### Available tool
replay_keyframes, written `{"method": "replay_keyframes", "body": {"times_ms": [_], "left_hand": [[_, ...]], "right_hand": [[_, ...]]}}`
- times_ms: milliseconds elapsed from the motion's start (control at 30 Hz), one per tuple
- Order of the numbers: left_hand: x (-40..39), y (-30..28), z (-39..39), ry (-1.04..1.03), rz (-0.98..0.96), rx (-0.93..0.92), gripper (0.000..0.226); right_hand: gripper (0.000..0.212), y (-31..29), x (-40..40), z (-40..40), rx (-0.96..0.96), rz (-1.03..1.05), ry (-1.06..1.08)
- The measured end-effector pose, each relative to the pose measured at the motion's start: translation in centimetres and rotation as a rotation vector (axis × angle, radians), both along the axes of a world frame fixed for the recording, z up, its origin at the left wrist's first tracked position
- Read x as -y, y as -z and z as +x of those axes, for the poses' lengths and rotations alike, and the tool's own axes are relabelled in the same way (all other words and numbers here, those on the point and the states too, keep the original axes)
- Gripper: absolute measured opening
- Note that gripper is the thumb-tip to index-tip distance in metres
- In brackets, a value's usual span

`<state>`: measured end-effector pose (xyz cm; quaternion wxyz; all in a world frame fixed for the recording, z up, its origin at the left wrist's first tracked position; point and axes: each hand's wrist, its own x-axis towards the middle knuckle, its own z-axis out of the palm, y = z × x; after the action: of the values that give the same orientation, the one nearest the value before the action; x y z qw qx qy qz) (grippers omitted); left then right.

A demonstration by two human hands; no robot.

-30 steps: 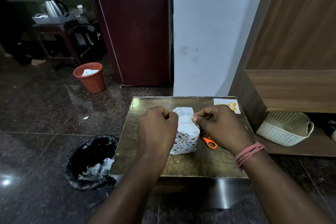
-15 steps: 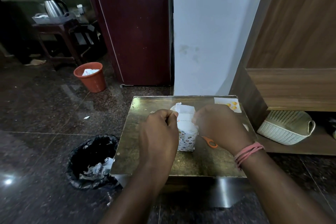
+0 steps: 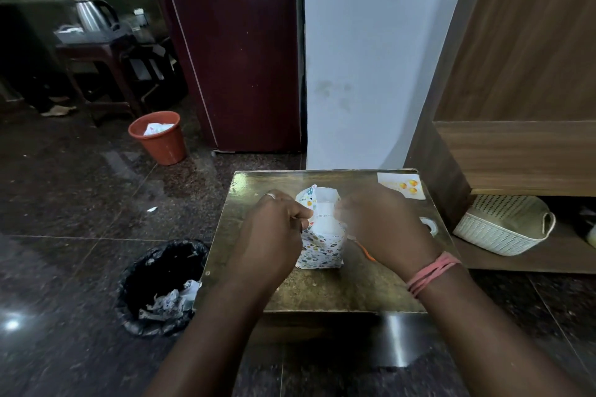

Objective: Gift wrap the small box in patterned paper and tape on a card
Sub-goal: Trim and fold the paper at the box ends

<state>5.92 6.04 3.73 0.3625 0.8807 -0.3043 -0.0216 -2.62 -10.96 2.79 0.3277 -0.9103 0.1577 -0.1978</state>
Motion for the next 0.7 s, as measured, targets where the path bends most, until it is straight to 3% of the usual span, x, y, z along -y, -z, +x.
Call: {"method": "replay_keyframes", "body": {"times_ms": [100,167,300,400,433,567,700], "left_hand": [[-0.8,-0.3,0.5,0.154,0.058,-0.003,0.028],[-1.4,-0.4,0.4,0.229,0.041,-0.084,0.043],[-1.8,-0.2,0.9,0.293,0.129,-0.014,0.049],[-1.3,0.0,0.9,0.225,0.087,0.046,0.030],[-1.2,0.1,0.9,0.206,0.055,0.057,0.023],[-0.7,0.5,0.7,0.109,-0.094,-0.051,0.003],[-0.1,0.6,0.3,-0.010,-0.163,-0.094,0.009]], "right_hand": [[0.012,-0.2,0.5,-0.3,0.005,-0.066,-0.108],[0.015,-0.3,1.1,-0.7,-0.029,-0.037,-0.241],[0.058,-0.4,2.1,-1.9,-0.158,0.134,-0.349],[0.074,0.3,2.1,-1.7,-0.134,0.177,-0.306],[0.068,0.6,2.0,-1.5,-0.103,0.198,-0.285],[0.009,0.8,1.8,-0.9,0.032,0.290,-0.216],[0.008,1.1,1.6,-0.5,0.083,0.447,-0.136]]}}
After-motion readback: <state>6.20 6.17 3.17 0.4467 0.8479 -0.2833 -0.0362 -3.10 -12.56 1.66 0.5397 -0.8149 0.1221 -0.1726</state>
